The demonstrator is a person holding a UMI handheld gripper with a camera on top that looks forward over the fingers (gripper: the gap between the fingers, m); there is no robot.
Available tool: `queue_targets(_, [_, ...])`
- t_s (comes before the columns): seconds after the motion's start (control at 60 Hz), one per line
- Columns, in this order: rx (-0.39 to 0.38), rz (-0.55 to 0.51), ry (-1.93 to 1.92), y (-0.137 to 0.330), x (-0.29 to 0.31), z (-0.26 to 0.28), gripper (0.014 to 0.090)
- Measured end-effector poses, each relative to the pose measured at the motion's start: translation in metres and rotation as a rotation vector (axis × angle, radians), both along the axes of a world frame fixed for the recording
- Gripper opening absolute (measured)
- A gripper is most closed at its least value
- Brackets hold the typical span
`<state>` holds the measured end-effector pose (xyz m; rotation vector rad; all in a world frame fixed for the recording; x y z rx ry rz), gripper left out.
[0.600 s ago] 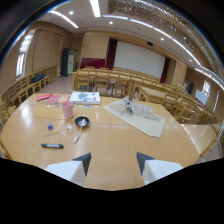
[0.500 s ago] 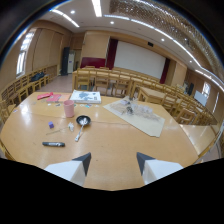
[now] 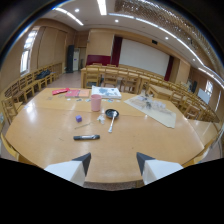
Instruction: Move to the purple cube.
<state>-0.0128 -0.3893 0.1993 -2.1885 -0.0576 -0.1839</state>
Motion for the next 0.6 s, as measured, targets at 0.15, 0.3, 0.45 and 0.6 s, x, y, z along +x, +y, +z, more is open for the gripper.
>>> queue_targets(0.15, [-0.029, 0.05, 0.025, 0.006, -0.06, -0.011, 0.0862])
queue_targets(0.3, [-0.054, 0.098, 0.038, 0.036, -0.103, -0.03, 0.0862])
queue_targets(0.45, [-0.083, 0.119, 0.067, 0.088, -0.132, -0.059, 0.086])
queue_targets(0.6, [-0.111, 0.126, 0.082, 0.157, -0.148, -0.092, 0.0861])
